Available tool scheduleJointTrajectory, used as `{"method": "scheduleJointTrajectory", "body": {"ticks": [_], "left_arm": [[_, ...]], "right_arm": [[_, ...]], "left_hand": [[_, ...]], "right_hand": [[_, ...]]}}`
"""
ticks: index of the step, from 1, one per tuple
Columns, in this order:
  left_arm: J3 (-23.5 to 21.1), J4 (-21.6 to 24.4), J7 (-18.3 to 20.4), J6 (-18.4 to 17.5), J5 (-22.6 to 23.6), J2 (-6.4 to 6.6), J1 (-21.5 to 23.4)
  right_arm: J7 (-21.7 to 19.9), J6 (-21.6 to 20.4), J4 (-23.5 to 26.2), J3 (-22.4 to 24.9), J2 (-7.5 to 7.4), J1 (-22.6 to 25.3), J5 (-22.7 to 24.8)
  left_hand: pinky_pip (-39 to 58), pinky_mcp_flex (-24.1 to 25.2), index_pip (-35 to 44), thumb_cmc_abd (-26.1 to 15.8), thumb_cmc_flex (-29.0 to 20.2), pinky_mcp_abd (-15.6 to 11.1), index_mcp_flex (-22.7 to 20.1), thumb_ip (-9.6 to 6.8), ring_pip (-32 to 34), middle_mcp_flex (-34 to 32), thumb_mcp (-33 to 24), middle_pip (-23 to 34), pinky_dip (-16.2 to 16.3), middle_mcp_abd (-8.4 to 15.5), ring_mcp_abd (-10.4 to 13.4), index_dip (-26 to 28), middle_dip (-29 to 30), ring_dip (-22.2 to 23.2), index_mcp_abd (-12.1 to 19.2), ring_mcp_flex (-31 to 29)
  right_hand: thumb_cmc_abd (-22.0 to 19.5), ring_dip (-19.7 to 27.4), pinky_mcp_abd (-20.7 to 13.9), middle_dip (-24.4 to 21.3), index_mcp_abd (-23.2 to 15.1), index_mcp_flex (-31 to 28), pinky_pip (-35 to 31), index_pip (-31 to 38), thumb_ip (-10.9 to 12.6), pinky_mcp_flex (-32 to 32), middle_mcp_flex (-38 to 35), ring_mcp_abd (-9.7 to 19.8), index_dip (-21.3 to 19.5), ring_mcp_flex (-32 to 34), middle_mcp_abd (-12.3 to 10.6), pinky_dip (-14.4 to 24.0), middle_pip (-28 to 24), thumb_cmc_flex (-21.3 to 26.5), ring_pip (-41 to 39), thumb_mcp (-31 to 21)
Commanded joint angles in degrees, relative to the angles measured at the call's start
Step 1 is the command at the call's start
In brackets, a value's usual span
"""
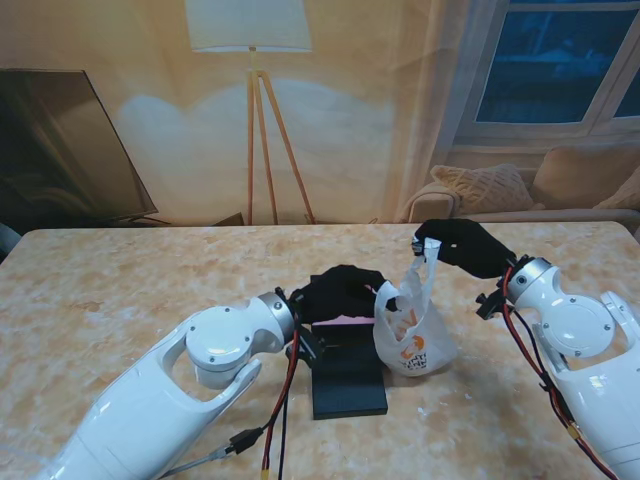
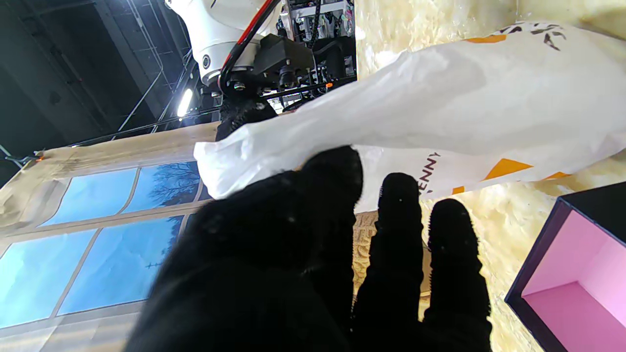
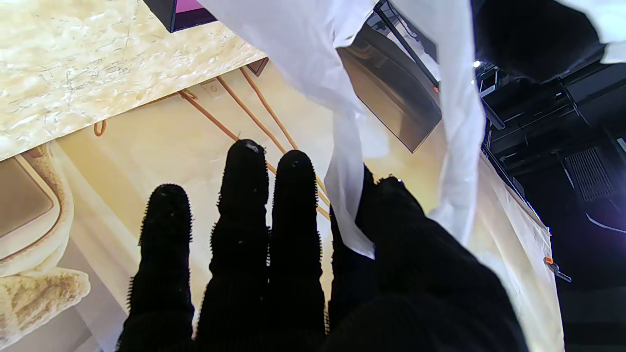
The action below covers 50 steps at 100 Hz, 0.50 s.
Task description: Pack mini donuts into a plastic bag, tie the opening and put the bag into the gift box
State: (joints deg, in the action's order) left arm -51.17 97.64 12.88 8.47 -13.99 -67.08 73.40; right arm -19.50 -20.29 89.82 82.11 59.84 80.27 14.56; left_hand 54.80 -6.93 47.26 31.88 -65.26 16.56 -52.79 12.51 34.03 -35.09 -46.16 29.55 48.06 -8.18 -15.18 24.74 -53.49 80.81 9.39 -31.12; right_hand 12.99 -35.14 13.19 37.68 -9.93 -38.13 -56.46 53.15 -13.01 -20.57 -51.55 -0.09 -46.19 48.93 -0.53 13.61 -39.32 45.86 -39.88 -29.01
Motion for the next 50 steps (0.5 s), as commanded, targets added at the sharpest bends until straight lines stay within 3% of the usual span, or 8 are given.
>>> {"method": "scheduleJointTrajectory", "body": {"ticks": [1,7,10,15,20,33,50], "left_arm": [[-0.06,-0.09,1.04,0.66,-1.13,-0.46,0.16],[-0.06,-0.37,0.89,1.09,-1.35,-0.55,0.23],[0.02,-0.56,0.75,1.10,-1.16,-0.58,0.21],[0.10,-0.79,0.58,1.12,-0.80,-0.60,0.24],[-0.02,-0.80,0.43,1.37,-0.76,-0.62,0.45],[-0.10,-0.96,0.65,1.21,1.15,-0.24,0.58],[-0.76,-1.84,5.46,-0.46,2.10,1.21,0.16]], "right_arm": [[-0.60,0.45,0.11,-0.60,0.36,0.22,0.38],[-0.41,0.74,0.05,-1.00,0.43,0.02,0.47],[-0.34,0.89,0.08,-1.25,0.45,-0.07,0.47],[-0.30,0.96,0.12,-1.66,0.47,-0.23,0.50],[-0.19,0.93,0.18,-2.11,0.50,-0.39,0.60],[0.98,0.34,0.21,-3.27,0.63,-0.99,2.18],[1.70,0.37,0.30,-3.99,0.75,-1.62,3.10]], "left_hand": [[1.16,-0.60,0.55,4.33,4.12,-0.89,-1.67,0.51,4.59,-2.33,-4.60,1.68,1.18,2.35,1.97,-0.39,-1.12,-2.90,0.99,0.67],[1.66,-1.15,2.19,7.42,8.48,-0.89,-0.93,1.09,8.46,-3.16,-7.40,3.61,1.32,2.69,2.59,-5.39,-1.49,-7.90,1.74,0.87],[2.04,-1.50,3.08,9.91,10.01,-0.88,-0.56,2.40,10.38,-3.78,-7.24,4.85,1.43,2.95,2.79,-6.75,-2.01,-10.73,2.20,0.63],[2.31,-1.58,4.34,12.48,12.02,-0.93,0.27,4.01,12.04,-3.56,-6.56,6.49,1.48,3.06,2.72,-8.20,-1.38,-10.80,2.68,0.54],[2.79,-1.58,5.20,13.24,12.64,-0.99,0.53,4.39,13.47,-3.79,-5.85,8.14,1.72,2.92,2.43,-9.08,-2.13,-10.06,2.33,0.37],[3.56,-1.47,6.16,11.78,13.31,-0.79,1.28,4.05,16.04,-4.55,-3.05,10.16,2.23,2.39,2.04,-10.63,-6.29,-8.07,1.73,0.16],[4.23,-1.34,3.07,4.32,12.85,-0.34,2.26,2.59,20.12,-7.19,3.51,11.80,3.21,1.39,1.32,-11.24,-14.88,-4.48,-0.28,-0.36]], "right_hand": [[-0.78,-0.06,-0.85,0.71,-8.49,-1.08,-0.39,0.92,3.66,0.53,0.09,0.33,-2.03,0.03,0.66,0.78,0.56,6.32,0.34,-7.22],[-0.83,-0.06,-0.87,0.71,-8.47,-1.02,-0.43,0.88,3.66,0.53,0.21,0.31,-2.04,-0.05,0.76,0.81,0.61,6.32,0.37,-7.13],[-0.86,-0.07,-0.89,0.71,-8.46,-1.00,-0.46,0.86,3.66,0.56,0.25,0.25,-2.04,-0.07,0.69,0.82,0.62,6.34,0.35,-7.07],[-0.83,-0.08,-0.99,0.70,-8.42,-0.87,-0.49,0.77,3.64,0.61,0.27,0.35,-1.99,-0.11,0.67,0.84,0.65,6.36,0.33,-6.93],[-0.85,-0.06,-1.02,0.65,-8.52,-0.83,-0.55,0.68,3.64,0.56,0.32,0.36,-1.89,-0.18,0.66,0.87,0.70,6.40,0.36,-6.78],[-0.82,0.03,-0.99,0.54,-8.30,-0.64,-0.56,0.64,3.64,0.77,0.48,0.07,-1.69,-0.44,0.85,0.91,0.81,6.64,0.46,-6.47],[-0.90,0.13,-0.96,0.46,-8.17,-0.51,-0.82,0.84,3.65,0.87,0.65,-0.02,-1.60,-0.58,1.07,1.07,0.76,6.84,0.37,-6.32]]}}
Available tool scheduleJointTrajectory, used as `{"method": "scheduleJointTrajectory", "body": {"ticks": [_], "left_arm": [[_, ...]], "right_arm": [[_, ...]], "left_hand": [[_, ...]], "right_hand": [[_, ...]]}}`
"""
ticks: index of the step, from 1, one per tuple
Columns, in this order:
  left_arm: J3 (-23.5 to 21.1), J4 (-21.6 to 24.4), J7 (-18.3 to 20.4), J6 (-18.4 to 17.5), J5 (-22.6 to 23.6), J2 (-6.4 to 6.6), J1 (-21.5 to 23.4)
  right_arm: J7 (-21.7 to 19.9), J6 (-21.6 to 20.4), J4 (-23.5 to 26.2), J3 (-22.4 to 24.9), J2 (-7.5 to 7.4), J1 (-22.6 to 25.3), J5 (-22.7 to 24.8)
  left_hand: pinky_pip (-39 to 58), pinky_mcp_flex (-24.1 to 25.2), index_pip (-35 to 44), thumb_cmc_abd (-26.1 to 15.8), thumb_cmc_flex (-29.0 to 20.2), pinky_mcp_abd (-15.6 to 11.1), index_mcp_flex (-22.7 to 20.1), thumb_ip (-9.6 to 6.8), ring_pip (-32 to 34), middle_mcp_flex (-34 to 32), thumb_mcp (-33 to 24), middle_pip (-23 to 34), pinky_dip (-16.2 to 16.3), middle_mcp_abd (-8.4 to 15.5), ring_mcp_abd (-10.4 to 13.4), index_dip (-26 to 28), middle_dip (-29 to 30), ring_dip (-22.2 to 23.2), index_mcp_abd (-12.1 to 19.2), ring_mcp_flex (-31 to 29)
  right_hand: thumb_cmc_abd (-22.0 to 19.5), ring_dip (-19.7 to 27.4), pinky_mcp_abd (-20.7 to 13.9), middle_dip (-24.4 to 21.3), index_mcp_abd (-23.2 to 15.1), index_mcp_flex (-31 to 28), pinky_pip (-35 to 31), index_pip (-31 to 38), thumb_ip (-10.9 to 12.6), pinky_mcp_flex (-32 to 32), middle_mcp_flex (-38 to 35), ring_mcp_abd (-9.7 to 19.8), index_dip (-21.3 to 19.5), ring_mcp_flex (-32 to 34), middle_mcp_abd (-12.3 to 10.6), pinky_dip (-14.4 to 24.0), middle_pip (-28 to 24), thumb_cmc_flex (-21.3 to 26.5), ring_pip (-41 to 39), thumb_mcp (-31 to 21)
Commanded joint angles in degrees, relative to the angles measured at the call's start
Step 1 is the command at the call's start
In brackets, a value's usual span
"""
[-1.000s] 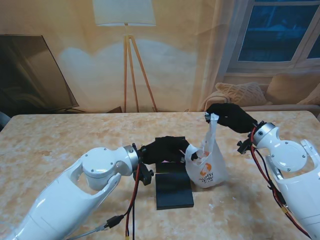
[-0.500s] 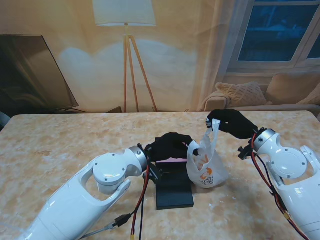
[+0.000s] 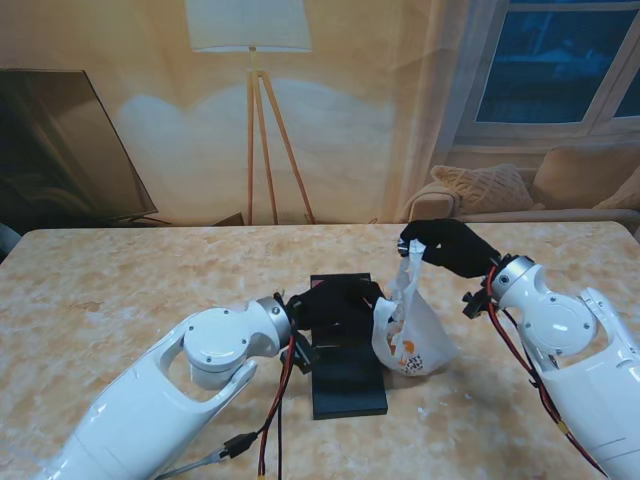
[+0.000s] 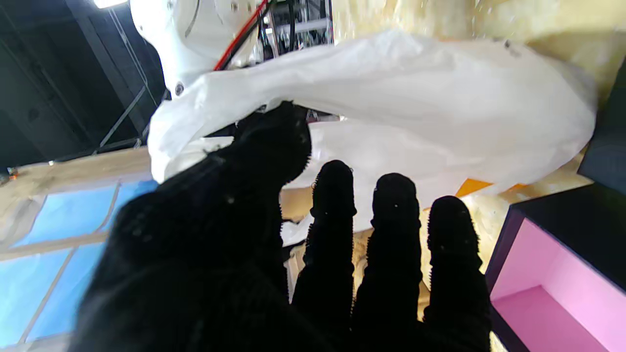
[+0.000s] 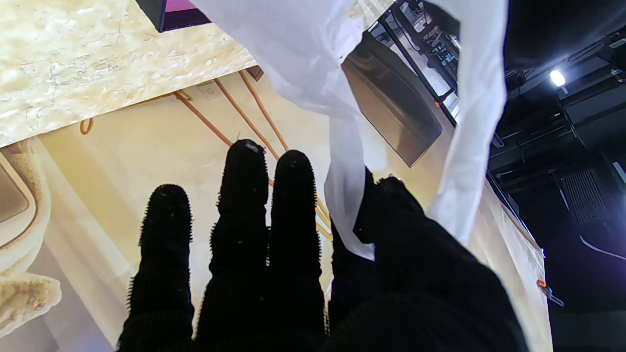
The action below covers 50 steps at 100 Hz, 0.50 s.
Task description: Pack mini donuts into a plastic bag, tie the opening and put the bag into the gift box
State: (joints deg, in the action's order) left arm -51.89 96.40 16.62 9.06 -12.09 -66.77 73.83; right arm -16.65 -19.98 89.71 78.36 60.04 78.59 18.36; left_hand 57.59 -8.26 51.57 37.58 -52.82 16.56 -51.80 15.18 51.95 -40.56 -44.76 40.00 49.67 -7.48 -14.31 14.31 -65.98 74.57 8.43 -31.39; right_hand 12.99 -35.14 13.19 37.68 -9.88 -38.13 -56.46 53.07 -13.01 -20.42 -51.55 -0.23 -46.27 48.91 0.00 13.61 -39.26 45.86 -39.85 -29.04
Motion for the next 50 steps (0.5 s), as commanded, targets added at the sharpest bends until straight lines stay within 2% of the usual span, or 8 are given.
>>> {"method": "scheduleJointTrajectory", "body": {"ticks": [1,7,16,29,33,50], "left_arm": [[-0.04,-0.70,2.04,-1.16,0.20,0.98,-0.35],[-0.09,-1.38,4.24,-1.69,-0.21,1.44,-0.97],[0.38,-2.65,7.42,-2.46,-1.02,1.98,-2.40],[1.70,-4.79,12.31,-3.24,-3.32,2.53,-4.99],[2.13,-5.33,13.51,-3.48,-3.80,2.70,-5.70],[3.21,-5.71,14.40,-4.92,-4.83,2.68,-6.40]], "right_arm": [[-1.15,0.09,0.41,-0.25,0.55,0.03,-0.73],[-1.17,0.31,0.37,-0.34,0.57,-0.12,-0.79],[-1.18,0.83,0.34,-0.47,0.61,-0.28,-0.88],[-1.30,1.32,0.31,-0.59,0.62,-0.41,-0.94],[-1.30,1.40,0.34,-0.56,0.62,-0.39,-0.88],[-1.26,1.87,0.66,-0.46,0.66,-0.19,-0.98]], "left_hand": [[1.57,-0.10,-1.46,-1.91,0.25,-0.32,1.33,-0.15,2.61,-2.21,2.42,1.71,1.70,0.67,0.41,-0.82,-3.00,2.02,0.65,-0.30],[1.66,-0.06,-2.42,-3.36,-0.93,-0.29,1.72,-0.69,3.56,-2.75,3.46,1.76,1.94,0.58,0.37,-0.92,-4.94,2.87,0.60,-0.35],[1.54,-0.02,-5.57,-6.59,-5.61,-0.71,2.33,-2.56,3.83,-3.47,6.18,-1.18,2.29,0.78,0.84,0.21,-9.81,4.13,1.90,0.05],[1.51,0.53,-11.56,-11.33,-9.92,-1.19,3.69,-3.98,4.95,-2.07,8.93,-0.45,2.89,0.05,0.72,2.63,-12.86,6.42,2.15,0.78],[1.47,0.57,-14.70,-13.67,-11.85,-1.41,5.20,-4.71,5.27,-1.27,12.08,-0.53,3.56,-0.28,0.86,3.74,-13.99,7.33,2.28,0.95],[1.33,0.58,-19.48,-16.51,-13.57,-1.56,10.66,-4.80,5.86,0.48,14.20,-0.93,4.13,-0.57,1.25,4.18,-15.02,8.33,3.93,1.06]], "right_hand": [[-0.92,0.14,-0.97,0.45,-8.21,-0.52,-0.82,0.94,3.66,0.74,0.68,0.14,-1.52,-0.58,0.58,1.07,0.71,6.87,0.35,-6.30],[-1.02,0.20,-0.97,0.41,-8.10,-0.48,-0.79,0.99,3.68,0.80,0.71,0.05,-1.51,-0.73,0.55,1.07,0.70,6.92,0.41,-6.27],[-1.12,0.27,-0.94,0.34,-7.99,-0.40,-0.76,1.12,3.74,0.87,0.92,-0.04,-1.57,-0.83,0.68,1.07,0.76,7.04,0.44,-6.21],[-1.26,0.42,-0.82,0.26,-7.91,-0.34,-0.81,1.27,3.80,0.85,1.10,-0.07,-1.64,-1.00,0.78,1.11,0.83,7.16,0.59,-6.08],[-1.29,0.44,-0.70,0.27,-7.88,-0.30,-0.86,1.28,3.81,0.79,1.08,-0.04,-1.64,-0.98,0.74,1.14,0.80,7.19,0.58,-6.04],[-1.30,0.53,-0.57,0.20,-7.88,-0.32,-0.82,1.37,3.85,0.93,1.16,-0.09,-1.67,-1.07,0.82,1.15,0.88,7.27,0.63,-5.94]]}}
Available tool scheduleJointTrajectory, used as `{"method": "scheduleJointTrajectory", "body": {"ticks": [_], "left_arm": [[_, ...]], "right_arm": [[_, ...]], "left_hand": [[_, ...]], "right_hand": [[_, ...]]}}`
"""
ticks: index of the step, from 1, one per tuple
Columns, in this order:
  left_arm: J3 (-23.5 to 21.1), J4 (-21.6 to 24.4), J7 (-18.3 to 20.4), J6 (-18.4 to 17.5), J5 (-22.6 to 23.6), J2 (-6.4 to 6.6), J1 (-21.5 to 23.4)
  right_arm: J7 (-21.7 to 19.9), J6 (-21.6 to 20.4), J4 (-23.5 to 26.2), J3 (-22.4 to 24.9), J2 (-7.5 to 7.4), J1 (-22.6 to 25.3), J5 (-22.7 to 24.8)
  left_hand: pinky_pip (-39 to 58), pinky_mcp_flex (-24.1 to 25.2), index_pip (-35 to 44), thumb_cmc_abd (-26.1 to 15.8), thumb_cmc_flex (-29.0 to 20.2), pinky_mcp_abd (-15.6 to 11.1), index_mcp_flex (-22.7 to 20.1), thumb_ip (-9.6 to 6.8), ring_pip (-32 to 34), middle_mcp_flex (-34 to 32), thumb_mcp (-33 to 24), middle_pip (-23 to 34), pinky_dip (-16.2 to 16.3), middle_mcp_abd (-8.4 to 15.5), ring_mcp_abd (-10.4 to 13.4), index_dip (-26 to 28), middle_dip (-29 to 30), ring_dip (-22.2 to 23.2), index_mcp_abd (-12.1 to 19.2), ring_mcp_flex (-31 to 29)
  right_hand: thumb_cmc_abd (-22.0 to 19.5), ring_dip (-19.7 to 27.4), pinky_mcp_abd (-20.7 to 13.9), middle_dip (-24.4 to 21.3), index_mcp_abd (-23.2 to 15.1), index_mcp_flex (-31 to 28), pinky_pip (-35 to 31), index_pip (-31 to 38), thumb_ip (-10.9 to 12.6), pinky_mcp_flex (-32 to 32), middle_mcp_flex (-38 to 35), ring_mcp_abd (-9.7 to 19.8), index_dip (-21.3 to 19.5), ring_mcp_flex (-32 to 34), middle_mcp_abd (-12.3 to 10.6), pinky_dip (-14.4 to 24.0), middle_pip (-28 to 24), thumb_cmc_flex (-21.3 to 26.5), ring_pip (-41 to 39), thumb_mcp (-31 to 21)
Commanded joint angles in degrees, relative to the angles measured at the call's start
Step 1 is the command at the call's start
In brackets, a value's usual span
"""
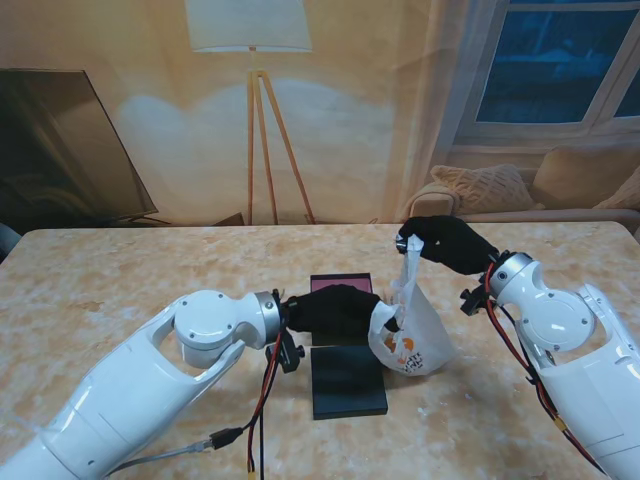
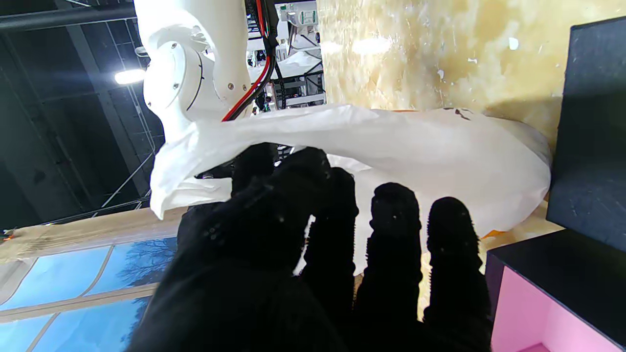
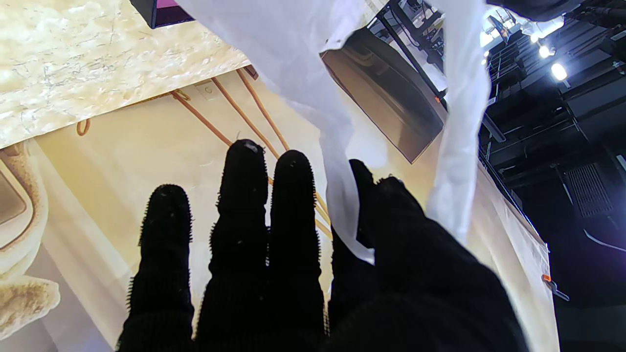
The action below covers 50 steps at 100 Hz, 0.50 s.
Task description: Pack mini donuts into a plastic bag, tie the opening and put the bag into the gift box
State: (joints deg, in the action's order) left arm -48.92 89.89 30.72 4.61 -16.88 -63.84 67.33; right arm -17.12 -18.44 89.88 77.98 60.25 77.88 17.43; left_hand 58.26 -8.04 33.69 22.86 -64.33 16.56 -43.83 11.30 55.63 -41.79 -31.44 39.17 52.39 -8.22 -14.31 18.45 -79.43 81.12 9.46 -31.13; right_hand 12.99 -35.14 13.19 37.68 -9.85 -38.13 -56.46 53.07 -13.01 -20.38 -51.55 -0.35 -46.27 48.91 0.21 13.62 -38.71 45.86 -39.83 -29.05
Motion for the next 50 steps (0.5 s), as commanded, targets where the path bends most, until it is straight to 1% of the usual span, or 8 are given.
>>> {"method": "scheduleJointTrajectory", "body": {"ticks": [1,8,15,19,24,29,36,50], "left_arm": [[0.32,0.81,0.34,-0.59,0.00,-0.24,0.07],[0.90,0.79,0.95,-1.31,0.24,-0.06,-0.29],[1.56,0.62,2.14,-2.18,1.15,0.41,-0.96],[1.99,0.75,1.62,-3.55,3.17,0.62,-1.09],[2.60,0.79,0.98,-5.91,6.29,0.98,-1.37],[3.08,0.88,-0.40,-8.61,9.49,1.26,-1.40],[3.64,0.80,-1.76,-12.43,13.44,1.74,-1.55],[3.94,0.63,-2.07,-16.39,16.45,2.50,-1.47]], "right_arm": [[-0.81,0.35,0.50,-0.08,0.44,0.52,-0.03],[-0.93,0.39,0.56,0.01,0.40,0.59,0.07],[-1.05,0.41,0.76,0.26,0.36,0.78,0.17],[-1.10,0.40,0.93,0.49,0.33,0.94,0.27],[-1.16,0.44,1.18,0.81,0.30,1.17,0.31],[-1.21,0.62,1.46,1.11,0.31,1.39,0.12],[-1.31,0.80,1.65,1.42,0.31,1.58,-0.10],[-1.33,1.03,1.65,1.67,0.31,1.59,-0.08]], "left_hand": [[0.62,0.38,-1.76,-1.92,-2.11,-1.59,3.00,-0.94,2.17,1.93,0.88,-0.22,1.39,0.17,1.28,0.00,-1.56,1.84,3.04,0.87],[-0.23,0.75,-2.53,-3.01,-3.00,-1.79,3.65,-1.16,1.10,3.09,1.78,-1.82,1.06,-0.32,1.33,0.32,-1.53,3.46,3.39,1.55],[-1.36,1.73,-2.73,-5.41,-6.27,-2.10,4.16,-2.02,-0.89,5.20,5.86,-4.96,0.76,-1.24,1.30,0.92,-1.72,6.09,3.48,2.95],[-1.35,1.76,-2.60,-5.96,-7.31,-1.99,3.89,-2.29,-1.13,5.82,6.83,-6.22,0.87,-1.61,1.12,1.03,-1.09,6.46,3.64,3.07],[-2.04,1.98,-2.61,-7.41,-9.53,-2.27,4.23,-2.57,-3.21,7.43,9.44,-10.92,0.53,-2.37,1.14,1.11,1.34,6.50,3.95,4.19],[-2.24,2.09,-2.83,-7.57,-9.62,-2.38,4.81,-2.54,-5.02,8.24,8.85,-13.32,0.39,-2.70,1.03,1.05,3.15,5.83,4.34,4.88],[-3.06,2.26,-4.46,-8.75,-9.63,-2.55,7.81,-2.01,-8.68,9.64,8.82,-17.28,-0.23,-2.83,1.36,0.46,6.76,4.20,5.25,5.71],[-3.50,1.19,-8.64,-10.30,-9.64,-2.32,14.44,-1.75,-9.37,9.02,10.43,-17.27,-0.91,-2.47,2.25,-1.29,8.52,3.00,6.07,4.04]], "right_hand": [[-1.30,0.53,-0.55,0.20,-7.90,-0.30,-0.82,1.36,3.85,0.90,1.19,0.00,-1.66,-1.09,0.58,1.15,0.35,7.27,0.62,-5.93],[-1.34,0.57,-0.47,0.17,-7.94,-0.36,-0.85,1.40,3.87,0.89,1.20,-0.07,-1.70,-1.14,0.60,1.17,0.40,7.29,0.66,-5.96],[-1.37,0.64,-0.27,0.11,-7.91,-0.36,-0.89,1.39,3.89,0.94,1.35,-0.20,-1.72,-1.33,0.64,1.20,0.55,7.31,0.79,-5.96],[-1.35,0.67,-0.21,0.09,-7.95,-0.36,-0.85,1.42,3.88,1.05,1.38,-0.16,-1.76,-1.33,0.56,1.19,0.63,7.31,0.84,-5.96],[-1.34,0.71,-0.19,0.07,-7.89,-0.33,-0.80,1.43,3.89,1.18,1.41,-0.21,-1.80,-1.42,0.70,1.17,0.71,7.36,0.92,-5.99],[-1.35,0.75,-0.14,0.08,-7.82,-0.36,-0.85,1.45,3.89,1.11,1.49,-0.28,-1.83,-1.54,0.83,1.20,0.79,7.39,1.01,-6.02],[-1.31,0.77,0.02,0.10,-7.76,-0.41,-0.88,1.45,3.89,1.19,1.55,-0.28,-1.85,-1.55,0.89,1.22,0.88,7.39,1.02,-6.01],[-1.35,0.78,0.49,0.16,-7.91,-0.42,-1.08,1.43,3.89,1.16,1.47,-0.29,-1.94,-1.56,0.80,1.33,0.97,7.36,1.04,-6.07]]}}
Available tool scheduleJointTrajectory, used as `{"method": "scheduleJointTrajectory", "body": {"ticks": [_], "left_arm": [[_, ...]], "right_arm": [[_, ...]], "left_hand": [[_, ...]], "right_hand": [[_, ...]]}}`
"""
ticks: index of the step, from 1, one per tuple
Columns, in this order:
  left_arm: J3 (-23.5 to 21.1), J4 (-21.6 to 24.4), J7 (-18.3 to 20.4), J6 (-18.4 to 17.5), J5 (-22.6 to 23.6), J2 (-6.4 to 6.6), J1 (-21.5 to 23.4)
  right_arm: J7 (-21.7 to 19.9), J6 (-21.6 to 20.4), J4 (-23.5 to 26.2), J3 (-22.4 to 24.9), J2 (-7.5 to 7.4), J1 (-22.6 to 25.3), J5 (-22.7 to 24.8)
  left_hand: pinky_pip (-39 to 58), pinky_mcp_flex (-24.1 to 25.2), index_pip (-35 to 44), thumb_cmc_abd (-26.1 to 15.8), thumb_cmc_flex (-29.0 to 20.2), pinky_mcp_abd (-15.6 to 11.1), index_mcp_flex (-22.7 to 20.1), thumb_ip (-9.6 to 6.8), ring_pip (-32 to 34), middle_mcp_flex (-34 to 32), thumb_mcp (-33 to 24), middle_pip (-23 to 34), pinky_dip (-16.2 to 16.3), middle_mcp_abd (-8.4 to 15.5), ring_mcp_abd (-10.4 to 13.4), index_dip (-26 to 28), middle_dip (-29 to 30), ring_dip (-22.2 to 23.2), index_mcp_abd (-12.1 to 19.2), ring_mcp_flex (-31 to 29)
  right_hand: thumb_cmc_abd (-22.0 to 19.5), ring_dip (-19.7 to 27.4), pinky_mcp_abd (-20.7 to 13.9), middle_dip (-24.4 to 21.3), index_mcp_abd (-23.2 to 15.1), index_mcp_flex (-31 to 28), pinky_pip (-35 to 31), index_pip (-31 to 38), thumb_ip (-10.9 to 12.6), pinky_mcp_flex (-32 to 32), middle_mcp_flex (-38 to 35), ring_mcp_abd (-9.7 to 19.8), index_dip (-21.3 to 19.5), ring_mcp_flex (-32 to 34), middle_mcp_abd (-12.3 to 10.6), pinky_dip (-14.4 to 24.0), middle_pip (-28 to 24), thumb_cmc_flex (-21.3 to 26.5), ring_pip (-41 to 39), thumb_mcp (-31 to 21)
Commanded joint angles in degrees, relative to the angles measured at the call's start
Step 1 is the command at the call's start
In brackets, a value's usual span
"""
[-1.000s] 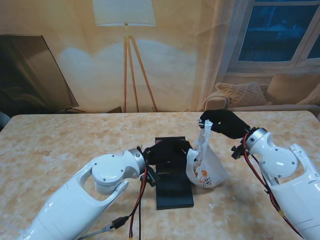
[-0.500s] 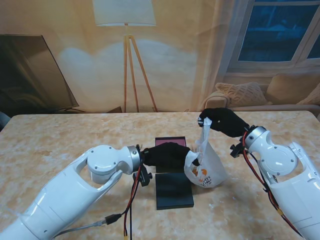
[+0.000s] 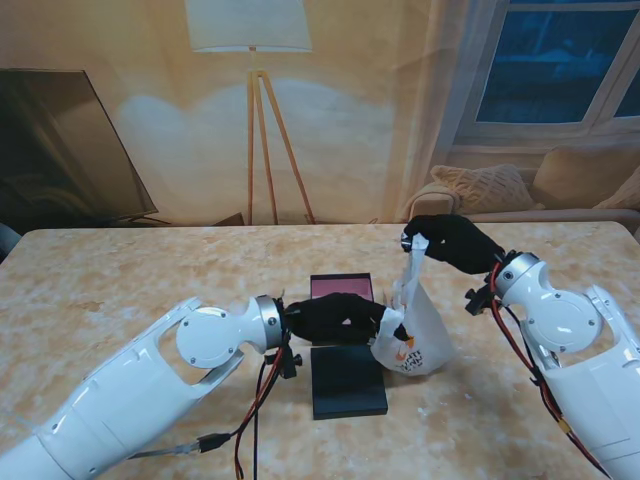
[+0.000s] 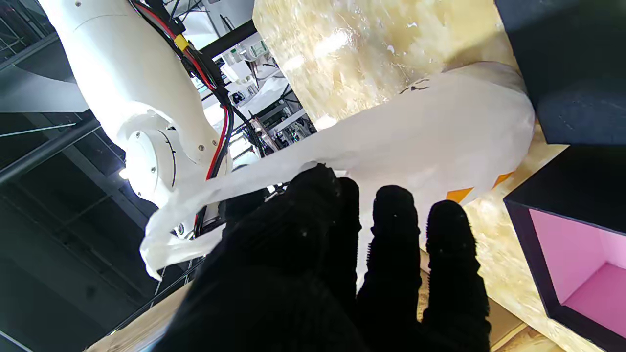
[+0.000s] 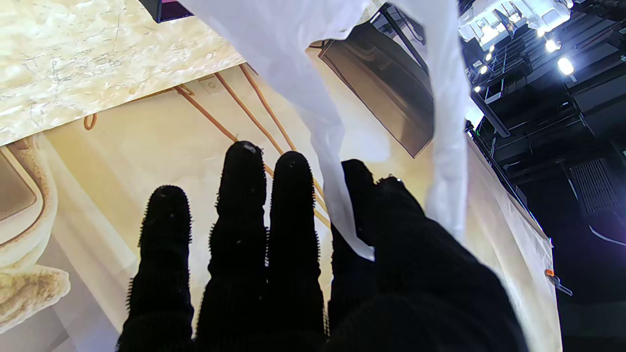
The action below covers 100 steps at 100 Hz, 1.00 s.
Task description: Pack mini donuts into a plastic bag, tie the opening and put the bag into the gift box
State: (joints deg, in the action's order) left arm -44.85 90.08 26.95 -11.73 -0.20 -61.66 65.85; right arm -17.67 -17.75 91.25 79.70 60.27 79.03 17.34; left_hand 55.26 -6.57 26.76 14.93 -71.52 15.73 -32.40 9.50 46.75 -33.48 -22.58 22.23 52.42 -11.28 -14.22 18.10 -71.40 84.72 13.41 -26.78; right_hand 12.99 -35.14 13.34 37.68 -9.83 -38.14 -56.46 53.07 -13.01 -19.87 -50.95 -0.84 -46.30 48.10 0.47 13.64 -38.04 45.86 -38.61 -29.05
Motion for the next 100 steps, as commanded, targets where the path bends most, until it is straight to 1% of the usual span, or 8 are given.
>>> {"method": "scheduleJointTrajectory", "body": {"ticks": [1,11,16,22,34,52,81,100], "left_arm": [[-0.09,0.41,1.77,-0.19,-0.17,0.37,-0.03],[0.31,0.08,2.24,-0.89,0.36,0.59,-0.50],[0.54,-0.03,2.42,-0.77,0.44,0.61,-0.82],[0.77,-0.13,2.65,-0.21,0.14,0.53,-1.09],[1.20,-0.25,1.74,1.62,0.39,0.06,-1.46],[0.97,-0.44,-1.32,4.56,1.32,-0.95,-1.07],[-0.36,0.26,-4.14,8.02,1.21,-1.80,0.57],[-1.66,1.08,-7.76,9.74,1.89,-2.64,2.30]], "right_arm": [[-0.80,0.39,0.26,-0.06,0.30,0.42,-0.02],[-0.97,0.81,-0.02,-0.15,0.30,0.14,-0.20],[-1.07,0.98,-0.15,-0.22,0.30,0.02,-0.30],[-1.15,1.04,-0.28,-0.29,0.30,-0.09,-0.33],[-1.33,0.68,-0.39,-0.22,0.24,-0.13,-0.48],[-1.57,-0.99,0.16,0.40,0.03,0.62,-0.20],[-2.24,-2.47,0.53,1.51,-0.34,1.81,0.77],[-2.70,-2.78,0.94,2.45,-0.43,2.50,0.07]], "left_hand": [[-0.52,-0.60,-2.55,-2.55,-2.45,-1.31,4.03,0.04,-0.34,0.44,1.97,-0.29,-1.05,0.66,2.27,-1.32,0.49,-0.79,2.23,-0.69],[-0.24,-1.49,-6.81,-3.33,-2.45,-0.98,8.18,-0.35,1.10,-0.93,3.82,-0.36,-1.43,0.92,2.65,-3.60,-0.26,-2.22,2.11,-2.30],[0.01,-2.10,-9.33,-4.10,-2.44,-0.77,10.11,-0.69,2.07,-2.08,5.69,-0.31,-1.68,1.09,2.97,-5.12,-0.96,-5.28,1.45,-3.38],[0.27,-2.53,-10.73,-4.75,-2.45,-0.73,11.91,-0.63,2.93,-2.98,6.72,0.22,-1.70,1.33,2.75,-5.84,-1.42,-6.13,1.13,-3.88],[1.24,-2.84,-12.45,-6.60,-2.45,-0.92,13.03,-1.24,4.93,-2.93,10.34,1.38,-1.63,1.36,2.76,-7.01,-1.93,-6.83,-0.20,-4.25],[2.21,-2.79,-11.82,-6.46,-2.45,-1.10,12.64,-1.46,6.64,-2.65,10.49,2.64,-1.35,1.31,3.02,-6.82,-2.96,-6.36,-0.81,-4.22],[2.52,-2.34,-10.52,-7.88,-2.45,-0.80,12.18,-1.51,7.21,-1.79,12.32,3.86,-1.32,0.92,2.43,-6.22,-2.71,-6.41,-2.08,-3.69],[2.18,-1.49,-7.92,-7.61,-2.44,-0.55,10.66,-1.76,5.01,0.59,12.51,4.13,-1.62,0.11,1.78,-4.85,1.62,-8.62,-3.17,-2.26]], "right_hand": [[-1.33,0.78,0.35,0.18,-7.95,-0.45,-1.12,1.45,3.89,0.62,0.85,0.22,-1.94,-0.70,0.49,1.33,0.29,7.37,-0.19,-6.07],[-1.38,0.77,0.44,0.23,-8.10,-0.45,-1.30,1.44,3.90,0.64,0.86,0.25,-2.06,-0.74,0.47,1.42,0.33,7.33,-0.21,-6.11],[-1.38,0.75,0.59,0.26,-8.12,-0.43,-1.35,1.43,3.91,0.64,0.85,0.15,-2.11,-0.76,0.52,1.45,0.34,7.33,-0.22,-6.12],[-1.39,0.74,0.60,0.26,-8.08,-0.49,-1.38,1.44,3.91,0.66,0.88,0.19,-2.15,-0.74,0.42,1.47,0.39,7.34,-0.24,-6.13],[-1.29,0.76,0.51,0.29,-7.99,-0.45,-1.36,1.40,3.89,0.73,0.88,0.20,-2.18,-0.87,0.55,1.47,0.41,7.33,-0.17,-6.10],[-1.26,0.79,0.58,0.26,-8.16,-0.56,-1.36,1.37,3.87,0.67,0.79,0.22,-2.22,-0.80,0.48,1.48,0.51,7.26,-0.11,-6.15],[-0.81,1.01,0.56,0.11,-8.09,-0.98,-1.15,1.37,3.80,0.82,0.69,0.05,-2.40,-0.94,0.47,1.40,1.05,7.13,0.41,-6.48],[-0.16,0.94,0.76,0.29,-7.93,-1.25,-1.10,1.28,3.57,1.06,0.51,-0.08,-2.45,-0.99,0.49,1.40,1.25,6.74,0.45,-7.40]]}}
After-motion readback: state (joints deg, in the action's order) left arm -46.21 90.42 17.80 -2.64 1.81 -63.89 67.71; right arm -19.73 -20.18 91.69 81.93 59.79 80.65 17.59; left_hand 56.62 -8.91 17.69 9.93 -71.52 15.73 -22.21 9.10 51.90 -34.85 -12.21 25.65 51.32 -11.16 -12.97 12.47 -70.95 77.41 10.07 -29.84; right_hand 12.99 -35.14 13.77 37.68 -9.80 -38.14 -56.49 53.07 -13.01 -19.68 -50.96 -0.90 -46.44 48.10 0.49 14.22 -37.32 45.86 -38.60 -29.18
